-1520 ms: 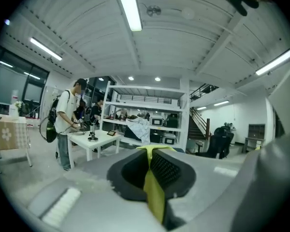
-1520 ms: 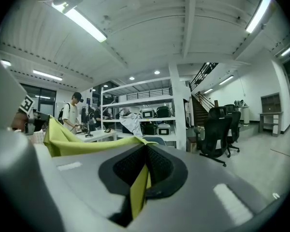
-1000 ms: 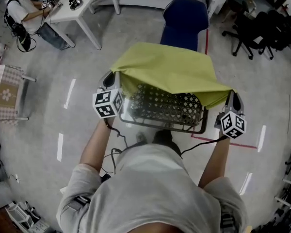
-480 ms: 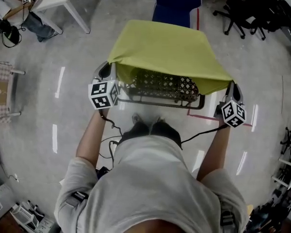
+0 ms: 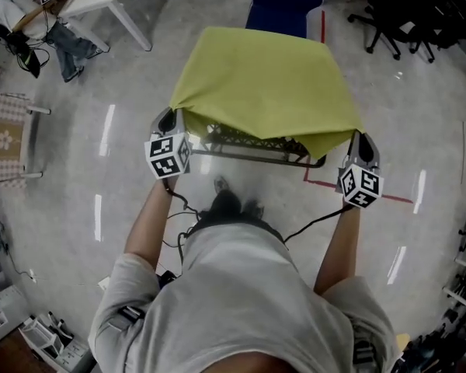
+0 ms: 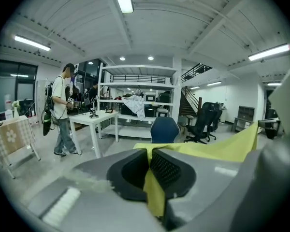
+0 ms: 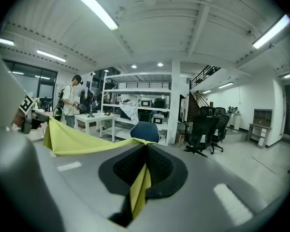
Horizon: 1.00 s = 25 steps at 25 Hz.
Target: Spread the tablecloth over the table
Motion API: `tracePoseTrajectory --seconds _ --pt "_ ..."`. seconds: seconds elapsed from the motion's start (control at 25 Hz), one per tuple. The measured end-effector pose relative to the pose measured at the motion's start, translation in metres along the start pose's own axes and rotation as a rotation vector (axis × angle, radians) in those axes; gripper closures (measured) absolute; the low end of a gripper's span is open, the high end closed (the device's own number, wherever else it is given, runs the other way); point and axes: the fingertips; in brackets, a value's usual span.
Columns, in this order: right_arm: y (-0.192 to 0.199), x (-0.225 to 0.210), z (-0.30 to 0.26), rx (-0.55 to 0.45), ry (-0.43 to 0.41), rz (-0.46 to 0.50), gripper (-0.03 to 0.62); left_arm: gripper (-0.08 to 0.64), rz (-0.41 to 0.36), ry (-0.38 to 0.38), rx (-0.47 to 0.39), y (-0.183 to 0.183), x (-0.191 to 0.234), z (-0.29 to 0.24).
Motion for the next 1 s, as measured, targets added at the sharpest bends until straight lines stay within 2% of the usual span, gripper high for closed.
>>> tracePoseTrajectory --seconds 0.12,0.28,0.36,0.52,0.88,1.0 --pt "0.009 -0.023 0.009 0.005 0.001 -0.017 0.583 0.535 -0.036 -0.002 0.013 0.002 -0.010 0.009" --pt "0.023 -0.047 0.025 0.009 -0.003 -0.076 0.583 0.534 -0.113 0.037 0.034 0.002 -0.033 0.024" --pt "0.029 -0.054 0.033 0.008 -0.007 -0.090 0.583 0.534 -0.117 0.041 0.032 0.004 -0.038 0.032" --pt "0.039 -0.055 0.044 0.009 -0.024 -0.083 0.581 0.534 -0.093 0.015 0.047 0.016 -0.033 0.047" --pt "0.058 -0.054 0.062 0.018 -0.063 -0.066 0.582 0.534 -0.170 -0.022 0.086 0.027 -0.037 0.071" --pt "0.055 -0.050 0.067 0.002 -0.083 -0.058 0.582 0.533 -0.236 -0.033 0.088 0.015 -0.035 0.082"
Point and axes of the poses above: the fingertips, and each gripper's own axes: z backward along the fingers, x to its left, y out of its underside, and after that the axes turned 13 degrees about y, right-handed
